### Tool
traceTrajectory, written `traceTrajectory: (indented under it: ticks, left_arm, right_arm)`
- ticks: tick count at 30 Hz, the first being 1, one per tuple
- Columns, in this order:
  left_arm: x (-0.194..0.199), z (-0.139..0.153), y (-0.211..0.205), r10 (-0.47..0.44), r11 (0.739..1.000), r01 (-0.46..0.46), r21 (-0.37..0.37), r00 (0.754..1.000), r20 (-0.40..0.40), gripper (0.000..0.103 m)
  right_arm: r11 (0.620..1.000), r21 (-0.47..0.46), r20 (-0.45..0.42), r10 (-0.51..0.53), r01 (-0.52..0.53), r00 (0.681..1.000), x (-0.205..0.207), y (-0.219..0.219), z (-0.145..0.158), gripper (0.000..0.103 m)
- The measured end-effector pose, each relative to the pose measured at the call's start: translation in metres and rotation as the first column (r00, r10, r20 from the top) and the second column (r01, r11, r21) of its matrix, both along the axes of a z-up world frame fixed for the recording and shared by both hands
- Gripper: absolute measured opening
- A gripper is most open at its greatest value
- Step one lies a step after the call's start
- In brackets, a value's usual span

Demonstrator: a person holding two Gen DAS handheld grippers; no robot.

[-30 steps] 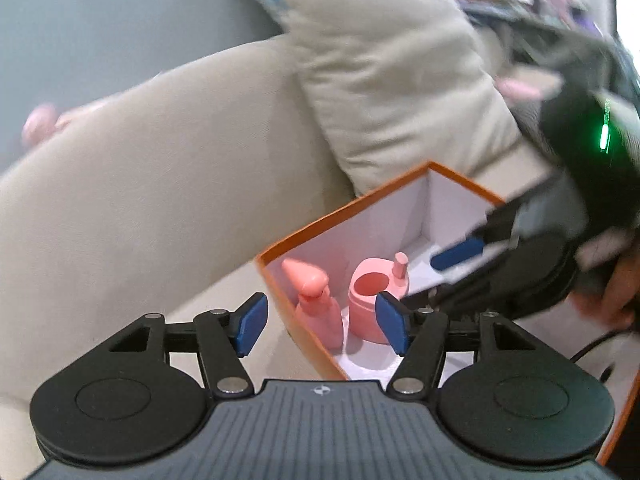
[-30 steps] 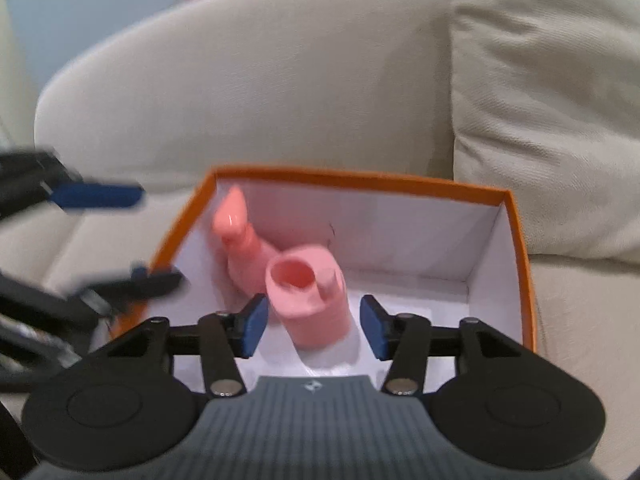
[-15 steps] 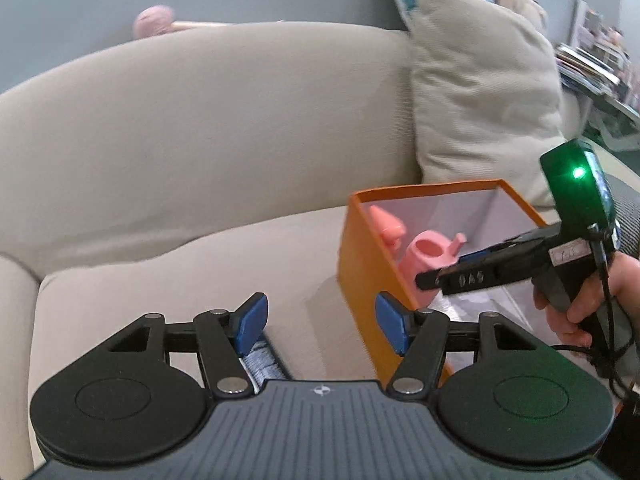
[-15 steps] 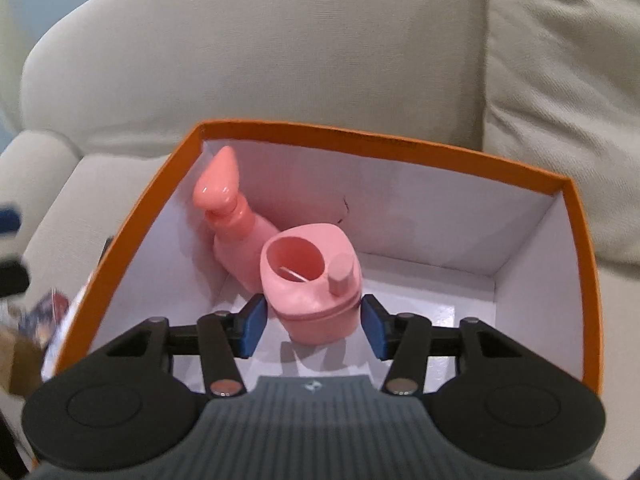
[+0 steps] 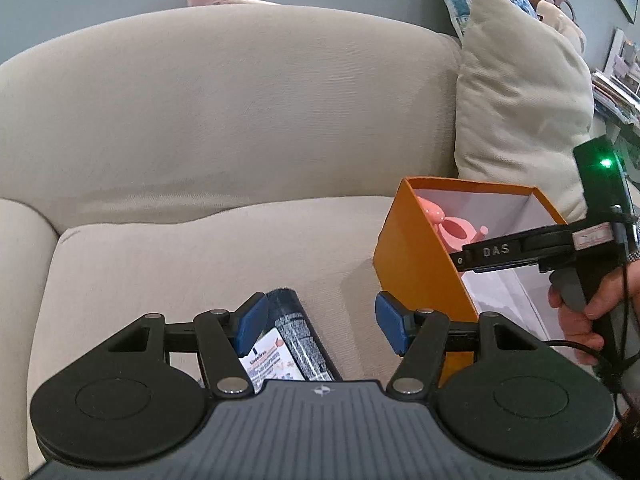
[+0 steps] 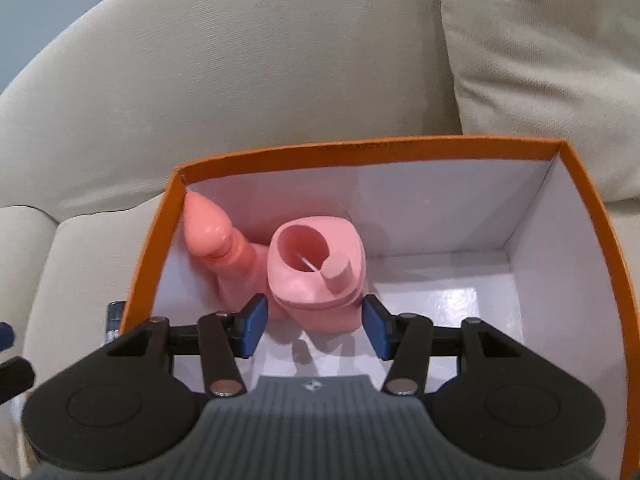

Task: Organize rigid objects
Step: 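Withdraw both tools from the shoebox back toward the pile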

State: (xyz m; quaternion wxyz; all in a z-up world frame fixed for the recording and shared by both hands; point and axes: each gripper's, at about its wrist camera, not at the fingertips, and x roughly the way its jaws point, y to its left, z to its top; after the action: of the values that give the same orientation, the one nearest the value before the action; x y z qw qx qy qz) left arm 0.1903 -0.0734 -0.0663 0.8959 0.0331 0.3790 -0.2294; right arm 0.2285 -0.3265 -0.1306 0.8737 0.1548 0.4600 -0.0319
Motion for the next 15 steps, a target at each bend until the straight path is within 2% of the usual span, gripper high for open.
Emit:
traceTrajectory:
  ticks: [3, 6, 8, 10, 15]
  left_arm:
    - [-0.002, -0.003, 0.003, 0.007, 1.0, -0.007, -0.003, 1.0, -0.012, 0.073]
    - [-0.003, -0.002, 0.007, 0.015, 1.0, -0.015, -0.004, 1.0, -0.017, 0.073]
    - [-0.004, -0.001, 0.009, 0.02, 1.0, -0.02, -0.003, 1.0, -0.012, 0.073]
    - [-0.006, 0.002, 0.014, 0.025, 1.0, -0.025, -0.003, 1.0, -0.006, 0.073]
    - [-0.009, 0.007, 0.021, 0.034, 0.999, -0.034, 0.004, 0.999, -0.004, 0.072]
  right_arm:
    - [0.998, -0.02, 0.014, 0.067, -0.067, 0.998, -0.004, 0.003, -0.001, 0.056]
    - [0.988, -0.118, 0.013, 0.105, -0.102, 0.994, -0.003, 0.012, -0.004, 0.048]
    - [0.983, -0.15, 0.013, 0.107, -0.104, 0.994, 0.0, 0.014, -0.007, 0.044]
    - [0.983, -0.158, 0.004, 0.096, -0.094, 0.995, 0.001, 0.014, -0.008, 0.041]
    - [0.978, -0.173, -0.01, 0.115, -0.115, 0.993, 0.0, 0.014, -0.007, 0.041]
